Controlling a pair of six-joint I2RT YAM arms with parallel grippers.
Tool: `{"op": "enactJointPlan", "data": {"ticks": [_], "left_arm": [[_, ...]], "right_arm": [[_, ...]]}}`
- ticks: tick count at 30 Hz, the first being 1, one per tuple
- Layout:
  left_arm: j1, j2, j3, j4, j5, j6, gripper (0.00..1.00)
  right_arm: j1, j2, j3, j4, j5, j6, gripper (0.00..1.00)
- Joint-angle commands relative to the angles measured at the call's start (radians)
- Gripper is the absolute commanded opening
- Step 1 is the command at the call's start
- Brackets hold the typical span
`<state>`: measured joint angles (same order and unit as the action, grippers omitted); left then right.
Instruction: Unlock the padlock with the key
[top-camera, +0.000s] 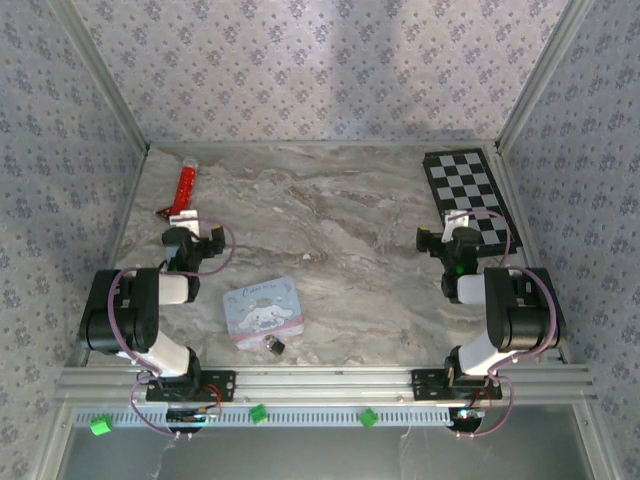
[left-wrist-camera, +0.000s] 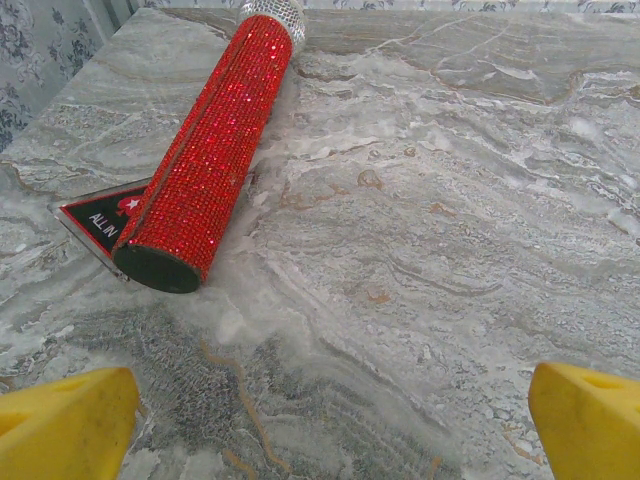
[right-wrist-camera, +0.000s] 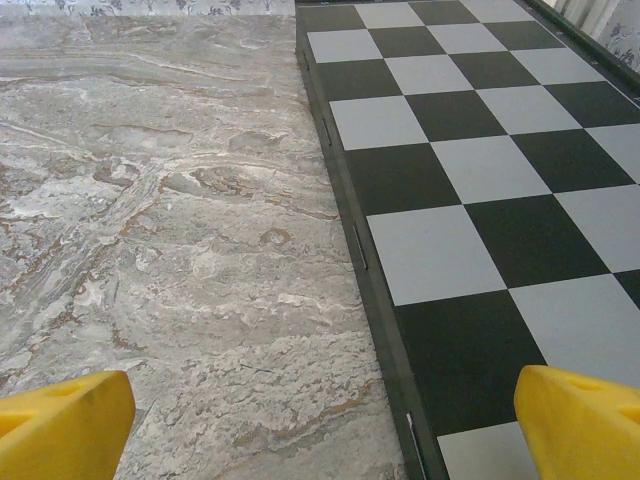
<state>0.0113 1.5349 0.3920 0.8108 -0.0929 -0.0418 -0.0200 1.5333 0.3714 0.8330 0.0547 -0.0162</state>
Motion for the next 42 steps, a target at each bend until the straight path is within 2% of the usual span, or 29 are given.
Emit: {"op": "enactJointPlan", "data": {"ticks": [1, 6, 9, 12, 13, 17, 19, 23, 26, 28, 29, 32, 33, 34, 36, 40, 42], "left_arm": [[0.002, -0.001, 0.021, 0.004, 0.018, 0.007, 1.0], [0.0, -0.013, 0.012, 0.007, 0.036, 0.018, 1.0], [-0.021, -0.076, -0.019, 0.014, 0.035, 0.044, 1.0], [-0.072, -0.184, -0.038, -0.057, -0.022, 0.071, 1.0], [-0.088, -0.23, -0.035, -0.104, -0.033, 0.075, 1.0], [-0.139, -0.45, 0.017, -0.358, -0.082, 0.036, 1.0], [-0.146, -0.563, 0.057, -0.493, -0.12, -0.07, 1.0], [-0.147, -0.738, 0.174, -0.846, -0.286, -0.43, 1.0], [-0.145, -0.829, 0.212, -1.024, -0.305, -0.594, 1.0], [-0.141, -0.894, 0.199, -1.119, -0.316, -0.727, 1.0], [-0.134, -0.932, 0.173, -1.106, -0.259, -0.729, 1.0], [-0.127, -0.993, 0.107, -0.991, 0.07, -0.659, 1.0], [-0.134, -0.986, 0.102, -0.982, 0.142, -0.659, 1.0], [-0.149, -0.968, 0.112, -0.994, 0.2, -0.65, 1.0], [-0.217, -0.919, 0.151, -1.056, 0.217, -0.614, 1.0], [-0.458, -0.834, 0.199, -1.111, 0.086, -0.505, 1.0], [-0.548, -0.793, 0.208, -1.106, 0.04, -0.464, 1.0]], "right_arm": [[-0.004, -0.008, 0.021, -0.018, -0.007, -0.013, 0.99], [-0.003, -0.01, 0.018, -0.014, -0.004, -0.014, 0.99], [0.016, -0.027, -0.004, 0.011, -0.038, -0.054, 0.99], [0.039, -0.091, -0.047, 0.041, -0.027, -0.077, 0.99], [0.049, -0.133, -0.055, 0.023, -0.013, -0.084, 0.99], [0.126, -0.334, 0.028, -0.283, -0.003, -0.11, 0.99], [0.166, -0.414, 0.056, -0.353, -0.012, -0.067, 0.99], [0.225, -0.573, 0.147, -0.562, -0.042, 0.138, 0.99], [0.225, -0.655, 0.23, -0.765, -0.046, 0.364, 0.99], [0.21, -0.698, 0.269, -0.875, -0.061, 0.453, 0.99], [0.205, -0.716, 0.273, -0.911, -0.072, 0.482, 0.99], [0.159, -0.762, 0.269, -0.997, -0.178, 0.581, 0.99], [0.143, -0.772, 0.27, -1.011, -0.215, 0.596, 0.99], [0.137, -0.778, 0.27, -1.027, -0.268, 0.605, 0.99], [0.148, -0.773, 0.283, -1.079, -0.314, 0.614, 0.99], [0.273, -0.7, 0.385, -1.345, -0.202, 0.583, 0.99], [0.345, -0.67, 0.419, -1.454, -0.136, 0.575, 0.96]]}}
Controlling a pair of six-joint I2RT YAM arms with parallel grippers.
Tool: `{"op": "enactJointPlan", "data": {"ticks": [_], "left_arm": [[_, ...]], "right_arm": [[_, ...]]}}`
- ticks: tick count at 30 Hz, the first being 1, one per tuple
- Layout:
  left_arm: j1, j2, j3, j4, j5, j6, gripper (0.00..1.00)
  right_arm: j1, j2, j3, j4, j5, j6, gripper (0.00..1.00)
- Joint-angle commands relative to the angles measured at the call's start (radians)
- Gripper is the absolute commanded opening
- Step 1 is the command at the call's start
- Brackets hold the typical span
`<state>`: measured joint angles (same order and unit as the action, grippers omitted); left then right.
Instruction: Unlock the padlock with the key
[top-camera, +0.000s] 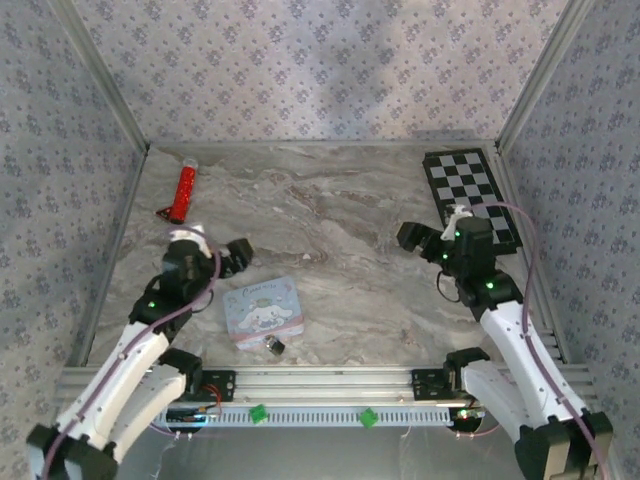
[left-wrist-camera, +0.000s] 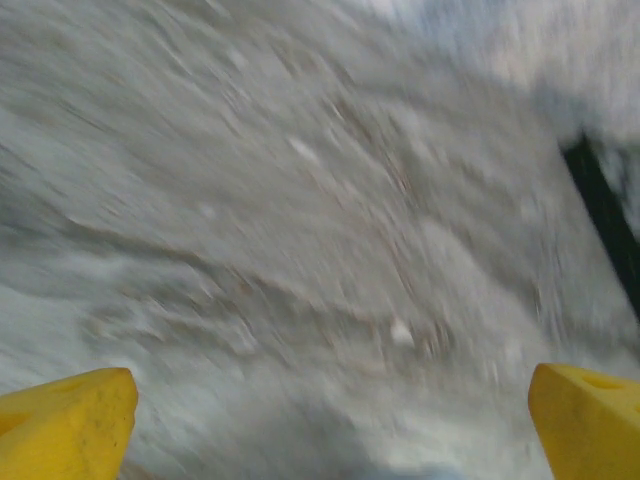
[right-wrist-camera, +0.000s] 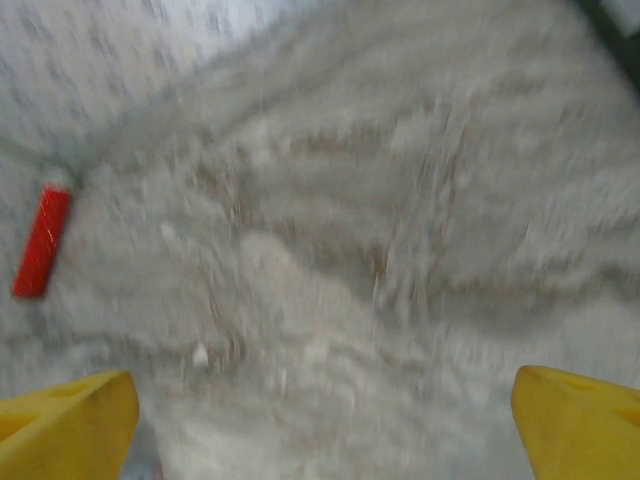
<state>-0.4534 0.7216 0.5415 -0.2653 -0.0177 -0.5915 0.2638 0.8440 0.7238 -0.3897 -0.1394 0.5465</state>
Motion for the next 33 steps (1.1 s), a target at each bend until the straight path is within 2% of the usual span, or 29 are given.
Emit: {"op": "enactJointPlan", "data": {"ticks": [1, 5, 8, 11, 14, 17, 25, 33], "left_arm": [[-0.117, 0.041, 0.061, -0.018, -0.041, 0.107, 1.0], [-0.199, 0.11, 0.05, 0.038, -0.08, 0.166, 1.0], [-0.227, 0.134, 0.028, 0.076, -0.147, 0.178, 1.0], [-0.231, 0.125, -0.021, 0.159, -0.153, 0.204, 1.0], [-0.232, 0.095, -0.078, 0.25, -0.132, 0.242, 1.0], [-0.236, 0.063, -0.1, 0.265, -0.142, 0.266, 1.0], [-0.236, -0.05, -0.148, 0.241, -0.204, 0.239, 1.0], [-0.237, -0.057, -0.146, 0.237, -0.203, 0.235, 1.0]], "right_arm": [[0.096, 0.028, 0.076, -0.276, 0.085, 0.02, 0.96], [0.222, 0.038, 0.058, -0.384, 0.141, 0.108, 0.93], [0.292, 0.045, 0.017, -0.449, 0.154, 0.189, 0.89], [0.354, 0.048, -0.034, -0.496, 0.162, 0.279, 0.85], [0.398, 0.032, -0.097, -0.523, 0.137, 0.376, 0.77], [0.436, 0.002, -0.145, -0.545, 0.128, 0.459, 0.67], [0.471, -0.002, -0.223, -0.543, 0.144, 0.573, 0.41], [0.481, 0.07, -0.244, -0.514, 0.155, 0.594, 0.33]]}}
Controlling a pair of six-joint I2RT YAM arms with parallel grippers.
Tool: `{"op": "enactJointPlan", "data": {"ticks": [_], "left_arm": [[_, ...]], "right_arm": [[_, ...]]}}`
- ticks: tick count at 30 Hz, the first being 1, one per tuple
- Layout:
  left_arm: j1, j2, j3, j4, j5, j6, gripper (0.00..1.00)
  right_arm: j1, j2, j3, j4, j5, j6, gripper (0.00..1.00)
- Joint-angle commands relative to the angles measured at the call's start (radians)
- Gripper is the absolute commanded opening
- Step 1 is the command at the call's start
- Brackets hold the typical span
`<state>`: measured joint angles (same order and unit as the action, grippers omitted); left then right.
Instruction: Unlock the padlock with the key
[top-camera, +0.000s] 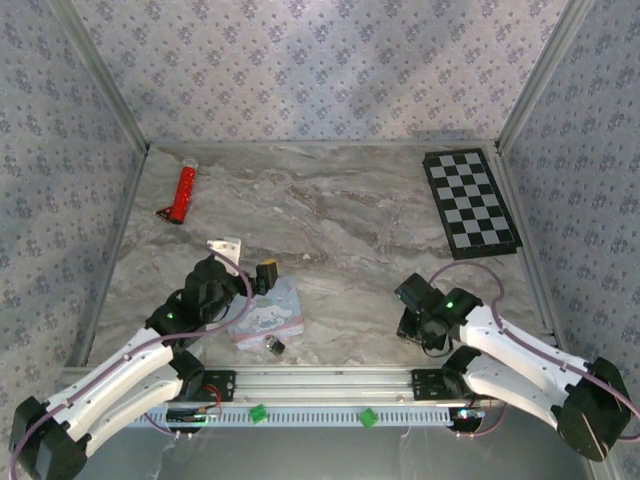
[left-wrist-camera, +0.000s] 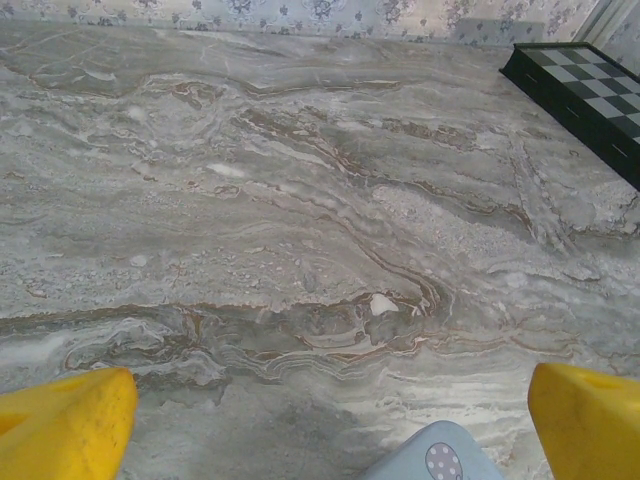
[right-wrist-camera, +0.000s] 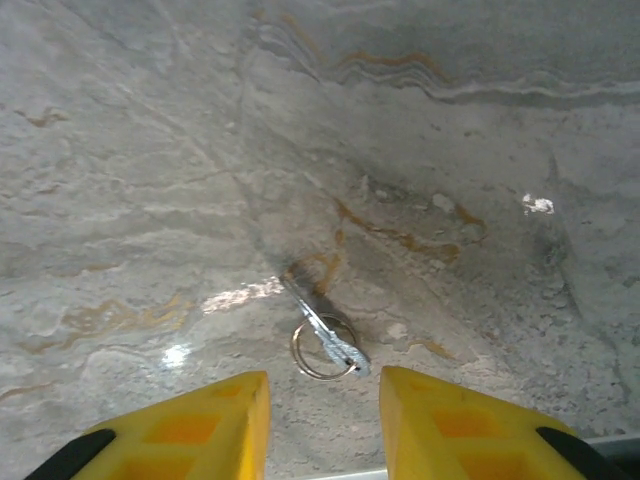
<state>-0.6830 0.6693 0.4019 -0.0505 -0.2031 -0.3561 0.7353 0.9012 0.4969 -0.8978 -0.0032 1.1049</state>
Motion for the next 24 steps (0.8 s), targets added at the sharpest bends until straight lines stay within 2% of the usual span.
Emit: {"op": "enactJointPlan", "data": {"ticks": [1, 16, 24], "left_arm": [[-0.007, -0.003, -0.006, 0.023, -0.02, -0.001, 1.0], [-0.007, 0.004, -0.005, 0.017, -0.03, -0.001, 1.0], [-0.006, 0.009, -0.005, 0.015, -0.038, 0.0, 1.0]], "right_arm": [[0.013, 0.016, -0.02, 0.002, 0.017, 0.038, 0.33], [0.022, 0.041, -0.082, 0.107, 0.005, 0.059, 0.3], [0.034, 0.064, -0.086, 0.121, 0.01, 0.06, 0.2]]}}
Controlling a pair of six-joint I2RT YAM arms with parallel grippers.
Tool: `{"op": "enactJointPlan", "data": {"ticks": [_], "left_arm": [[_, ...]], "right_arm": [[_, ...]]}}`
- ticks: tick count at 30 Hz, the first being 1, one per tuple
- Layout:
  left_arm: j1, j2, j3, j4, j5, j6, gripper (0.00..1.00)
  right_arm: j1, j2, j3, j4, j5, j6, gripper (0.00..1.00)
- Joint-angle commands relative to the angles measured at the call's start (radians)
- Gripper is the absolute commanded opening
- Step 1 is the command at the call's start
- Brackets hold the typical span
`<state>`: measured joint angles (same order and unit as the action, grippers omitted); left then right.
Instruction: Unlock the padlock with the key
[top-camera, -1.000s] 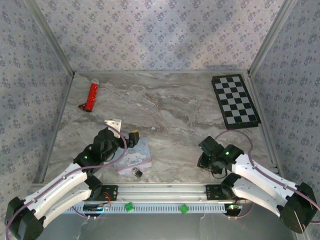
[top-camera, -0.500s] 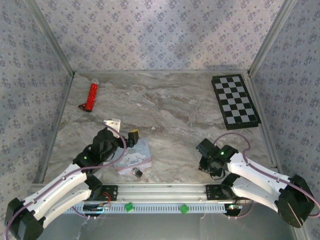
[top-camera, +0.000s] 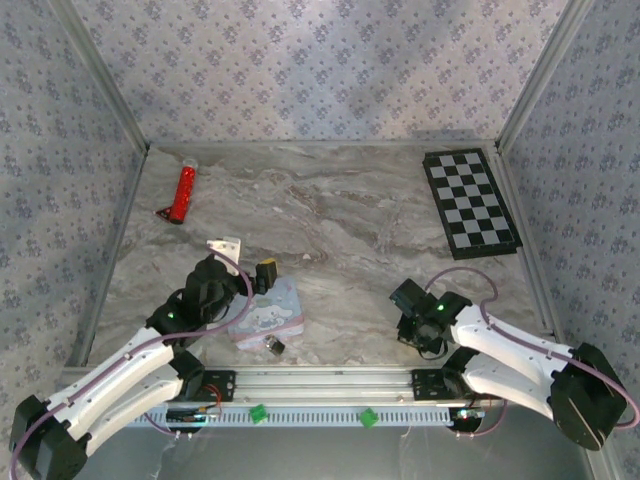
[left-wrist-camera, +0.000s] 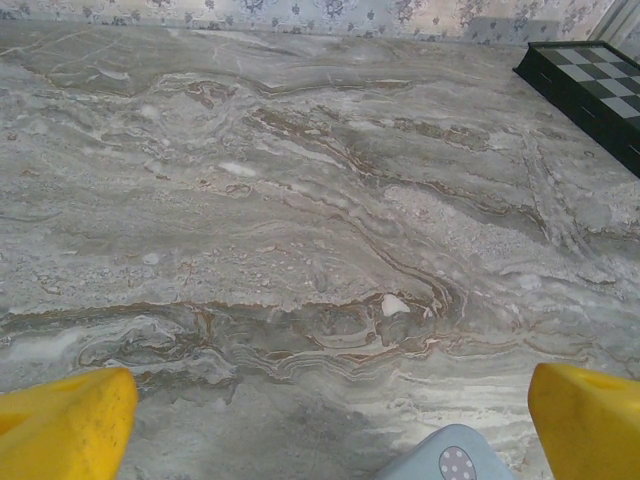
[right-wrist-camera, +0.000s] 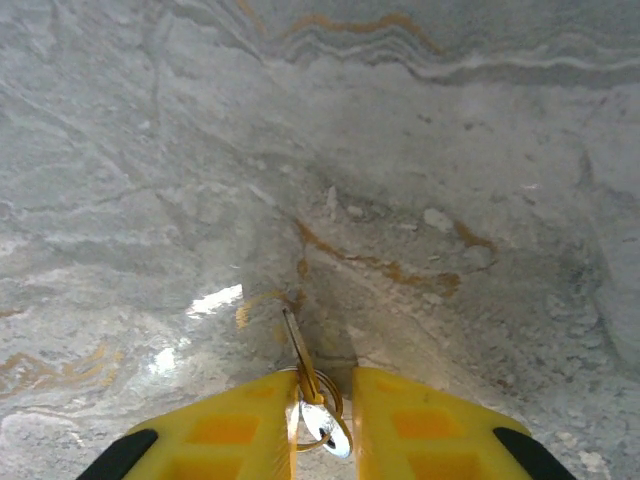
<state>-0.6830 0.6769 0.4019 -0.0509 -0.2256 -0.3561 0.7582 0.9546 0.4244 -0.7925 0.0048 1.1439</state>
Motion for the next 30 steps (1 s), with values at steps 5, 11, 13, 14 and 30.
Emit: {"op": "enactJointPlan", "data": {"ticks": [5, 11, 13, 14, 30], "left_arm": [[-0.007, 0.011, -0.003, 0.016, -0.02, 0.0, 1.0], [-0.007, 0.029, 0.002, 0.013, -0.026, -0.002, 1.0], [-0.007, 0.035, 0.003, 0.011, -0.03, -0.001, 1.0], [-0.006, 0.037, 0.005, 0.01, -0.029, -0.001, 1.0], [-0.007, -0.013, -0.005, 0.028, 0.034, -0.003, 1.0]], "right_arm": [[0.018, 0.015, -0.002, 0.015, 0.01, 0.02, 0.12], [0.025, 0.018, 0.041, -0.026, 0.042, -0.005, 0.06], [0.024, 0.018, 0.063, -0.041, 0.054, -0.024, 0.04], [0.024, 0.02, 0.076, -0.049, 0.061, -0.038, 0.04], [0.086, 0.126, 0.411, 0.131, 0.28, -0.409, 0.0]]}}
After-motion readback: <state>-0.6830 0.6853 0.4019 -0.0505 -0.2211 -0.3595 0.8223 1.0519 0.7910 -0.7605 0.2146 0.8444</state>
